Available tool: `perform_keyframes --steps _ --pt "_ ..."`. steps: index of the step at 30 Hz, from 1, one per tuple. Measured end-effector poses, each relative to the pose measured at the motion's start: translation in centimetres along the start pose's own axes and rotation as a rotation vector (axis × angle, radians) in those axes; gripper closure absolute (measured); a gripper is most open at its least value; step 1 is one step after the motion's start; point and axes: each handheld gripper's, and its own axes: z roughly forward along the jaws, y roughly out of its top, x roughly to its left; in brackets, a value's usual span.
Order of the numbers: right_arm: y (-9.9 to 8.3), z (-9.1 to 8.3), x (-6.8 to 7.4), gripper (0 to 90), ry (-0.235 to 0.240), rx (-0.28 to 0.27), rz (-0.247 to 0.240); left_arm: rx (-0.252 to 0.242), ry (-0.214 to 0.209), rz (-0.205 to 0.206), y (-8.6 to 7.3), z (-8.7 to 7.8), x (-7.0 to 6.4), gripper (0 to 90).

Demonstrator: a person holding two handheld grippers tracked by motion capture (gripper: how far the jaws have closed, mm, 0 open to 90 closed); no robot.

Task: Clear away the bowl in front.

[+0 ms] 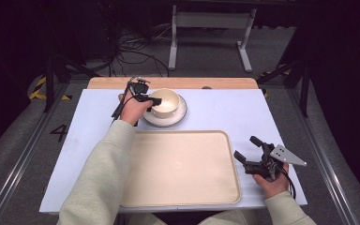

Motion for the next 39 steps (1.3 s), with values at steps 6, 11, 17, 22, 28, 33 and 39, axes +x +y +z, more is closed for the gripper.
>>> perform_keyframes --steps 6,11,17,22,28,33,39 --pt "0.00 0.01 0.02 5.9 -0.002 0.002 -0.004 0.013 0.016 -0.005 -0.09 0.44 -0.35 40.5" --pt "0.00 0.02 0.04 6.2 -0.004 0.003 -0.005 0.066 0.047 -0.048 -0.14 0.47 -0.08 50.8" --pt "0.01 0.03 0.05 6.6 -0.005 0.004 -0.005 0.069 0.025 -0.140 -0.19 0.45 0.04 65.3" --pt "0.01 0.04 0.06 6.7 -0.005 0.006 -0.007 0.079 0.052 -0.173 -0.05 0.38 -0.10 76.1" --pt "0.02 0.04 0.04 6.9 -0.005 0.006 -0.003 0.059 0.060 -0.236 0.00 0.57 -0.09 80.7" --pt "0.02 0.03 0.03 6.9 -0.005 0.006 0.000 0.050 0.084 -0.229 0.08 0.72 -0.37 83.3" --pt "0.02 0.03 0.02 7.1 -0.005 0.005 0.000 0.054 0.084 -0.237 0.18 0.56 -0.46 83.3"
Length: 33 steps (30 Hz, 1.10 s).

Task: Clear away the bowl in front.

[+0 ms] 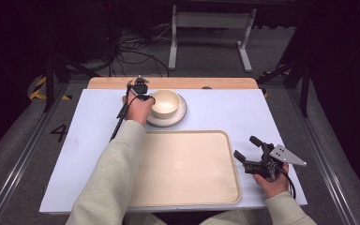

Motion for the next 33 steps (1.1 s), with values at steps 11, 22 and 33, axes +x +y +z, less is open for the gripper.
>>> perform_keyframes --steps 11,22,33 --pt "0.0 0.0 0.0 7.3 -0.002 0.001 0.000 -0.018 0.058 0.035 0.5 -1.9 -0.6 82.1" --pt "0.0 0.0 0.0 7.2 -0.005 0.002 0.002 -0.031 0.032 0.082 1.7 -4.7 -1.6 81.6" --pt "0.0 0.1 0.0 7.5 0.001 0.002 0.007 -0.038 -0.001 0.128 2.7 -7.3 -2.5 81.2"
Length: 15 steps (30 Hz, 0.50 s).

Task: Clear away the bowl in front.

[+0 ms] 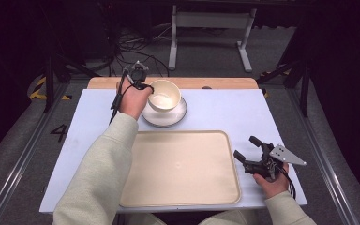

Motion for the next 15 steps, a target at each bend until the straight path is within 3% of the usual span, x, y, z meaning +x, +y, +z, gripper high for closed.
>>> perform_keyframes --steps 10,15 --pt "0.0 0.0 0.0 7.4 0.000 -0.001 -0.002 -0.003 -0.035 0.030 0.6 -2.0 -0.4 81.2" --pt "0.0 0.0 0.0 7.3 0.000 0.000 0.000 0.003 -0.064 0.066 0.6 -2.9 -0.7 81.3"
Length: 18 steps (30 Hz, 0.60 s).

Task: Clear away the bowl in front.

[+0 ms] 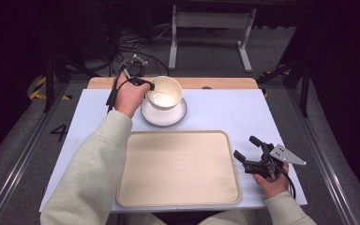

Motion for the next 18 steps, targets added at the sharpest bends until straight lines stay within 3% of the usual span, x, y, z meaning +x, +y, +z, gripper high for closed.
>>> perform_keyframes --steps 18 --pt "0.0 0.0 0.0 6.9 0.001 0.003 -0.010 0.043 -0.128 0.169 -1.7 -3.6 -2.1 81.3"
